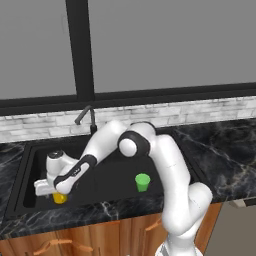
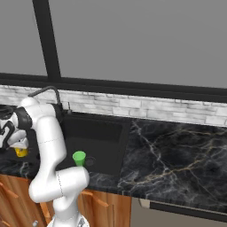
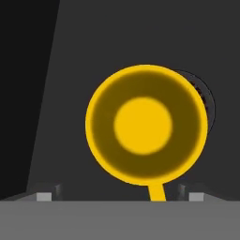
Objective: Move any existing items from the left basin to the right basin for drying. Then move the mug from the counter to the left basin of the sink for washing.
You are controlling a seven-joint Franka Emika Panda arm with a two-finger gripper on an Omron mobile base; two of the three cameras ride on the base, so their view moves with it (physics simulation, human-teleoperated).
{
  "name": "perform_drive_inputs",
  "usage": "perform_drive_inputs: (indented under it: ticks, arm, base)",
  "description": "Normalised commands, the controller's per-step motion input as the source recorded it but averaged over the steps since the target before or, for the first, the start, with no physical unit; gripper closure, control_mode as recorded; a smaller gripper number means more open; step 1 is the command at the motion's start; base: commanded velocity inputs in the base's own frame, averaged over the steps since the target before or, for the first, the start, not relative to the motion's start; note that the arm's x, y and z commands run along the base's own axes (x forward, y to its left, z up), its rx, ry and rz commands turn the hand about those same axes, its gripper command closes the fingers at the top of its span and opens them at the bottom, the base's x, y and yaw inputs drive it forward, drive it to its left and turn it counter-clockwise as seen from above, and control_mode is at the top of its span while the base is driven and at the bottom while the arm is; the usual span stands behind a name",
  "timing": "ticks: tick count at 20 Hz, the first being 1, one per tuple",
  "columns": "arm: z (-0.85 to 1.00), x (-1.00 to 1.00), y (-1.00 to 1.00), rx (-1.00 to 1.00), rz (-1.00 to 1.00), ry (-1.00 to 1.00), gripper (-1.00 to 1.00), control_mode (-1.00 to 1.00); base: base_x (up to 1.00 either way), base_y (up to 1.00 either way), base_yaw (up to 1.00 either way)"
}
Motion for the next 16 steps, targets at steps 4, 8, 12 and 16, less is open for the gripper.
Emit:
perform_drive_inputs:
  ticks: [4, 8, 12, 16]
  arm:
    - [0.36, -0.04, 0.0, 0.0, -0.05, 0.0, -1.0, -1.0]
    - [0.41, -0.01, 0.0, 0.0, -0.05, 0.0, -1.0, -1.0]
    - [0.48, 0.0, 0.0, 0.0, -0.04, -0.02, -1.0, -1.0]
    - [0.52, -0.01, 0.0, 0.0, -0.02, -0.06, -1.0, -1.0]
  base:
    - [0.0, 0.0, 0.0]
    - [0.0, 0.0, 0.0]
    - [0.0, 0.0, 0.0]
    - [0.0, 0.0, 0.0]
